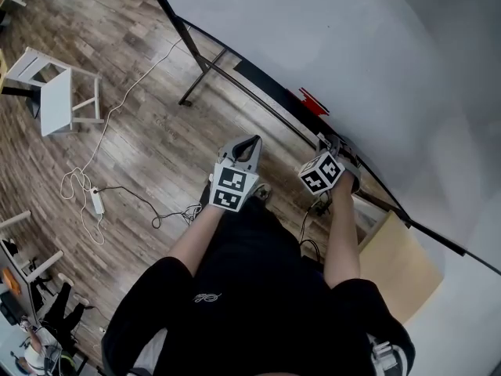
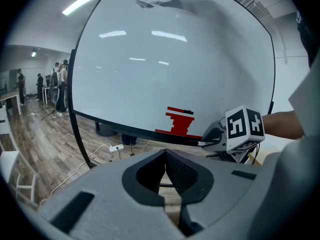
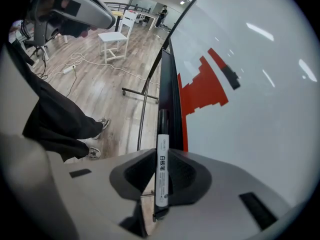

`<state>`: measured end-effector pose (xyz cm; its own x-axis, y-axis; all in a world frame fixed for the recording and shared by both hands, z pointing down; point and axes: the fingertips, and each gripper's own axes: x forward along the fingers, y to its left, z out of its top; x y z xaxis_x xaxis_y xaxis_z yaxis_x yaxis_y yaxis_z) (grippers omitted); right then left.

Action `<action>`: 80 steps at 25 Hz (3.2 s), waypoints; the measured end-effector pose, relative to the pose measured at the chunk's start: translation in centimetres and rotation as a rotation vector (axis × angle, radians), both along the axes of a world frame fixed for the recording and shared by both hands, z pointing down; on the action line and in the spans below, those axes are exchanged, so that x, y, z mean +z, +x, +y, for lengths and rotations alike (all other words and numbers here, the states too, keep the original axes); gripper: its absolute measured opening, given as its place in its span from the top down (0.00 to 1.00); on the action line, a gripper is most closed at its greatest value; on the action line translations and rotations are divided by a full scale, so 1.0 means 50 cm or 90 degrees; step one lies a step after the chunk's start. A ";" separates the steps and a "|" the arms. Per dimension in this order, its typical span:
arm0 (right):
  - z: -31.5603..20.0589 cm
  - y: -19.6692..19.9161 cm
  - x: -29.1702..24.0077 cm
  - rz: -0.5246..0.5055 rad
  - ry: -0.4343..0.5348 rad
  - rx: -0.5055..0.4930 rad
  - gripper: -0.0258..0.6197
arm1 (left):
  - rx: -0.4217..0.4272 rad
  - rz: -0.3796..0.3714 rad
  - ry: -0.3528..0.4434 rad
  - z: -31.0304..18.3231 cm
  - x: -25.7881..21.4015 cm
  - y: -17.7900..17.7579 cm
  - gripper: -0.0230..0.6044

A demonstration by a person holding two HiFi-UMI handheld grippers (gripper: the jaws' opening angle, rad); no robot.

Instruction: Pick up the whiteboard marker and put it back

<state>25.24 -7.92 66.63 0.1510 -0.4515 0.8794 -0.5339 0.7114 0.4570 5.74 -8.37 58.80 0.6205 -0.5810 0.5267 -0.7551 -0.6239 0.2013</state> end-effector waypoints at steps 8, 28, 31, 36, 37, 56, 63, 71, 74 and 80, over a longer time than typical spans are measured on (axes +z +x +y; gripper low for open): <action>-0.001 0.007 -0.022 0.003 0.040 -0.004 0.86 | 0.001 0.000 0.009 0.014 -0.004 0.007 0.95; 0.023 -0.013 -0.048 -0.019 0.092 -0.007 0.88 | 0.016 0.003 0.016 0.037 -0.018 0.033 0.95; 0.028 -0.026 -0.070 -0.048 0.112 -0.006 0.88 | 0.021 0.007 0.021 0.039 -0.026 0.045 0.95; 0.046 -0.055 -0.110 -0.120 0.154 0.002 0.88 | 0.031 0.012 0.038 0.045 -0.045 0.068 0.95; 0.052 -0.059 -0.120 -0.131 0.163 0.004 0.88 | 0.031 0.013 0.043 0.048 -0.052 0.072 0.95; 0.226 -0.023 -0.497 -0.657 0.510 0.219 0.88 | 0.006 0.072 0.184 0.141 -0.274 0.139 0.95; 0.290 -0.036 -0.543 -0.670 0.561 0.226 0.88 | 0.020 0.083 0.226 0.194 -0.345 0.131 0.95; 0.330 -0.104 -0.563 -0.678 0.583 0.208 0.88 | 0.018 0.093 0.236 0.242 -0.364 0.068 0.95; 0.339 -0.152 -0.570 -0.682 0.579 0.195 0.88 | 0.002 0.098 0.231 0.254 -0.365 0.016 0.95; 0.332 -0.257 -0.573 -0.684 0.555 0.151 0.88 | -0.030 0.096 0.241 0.264 -0.373 -0.080 0.95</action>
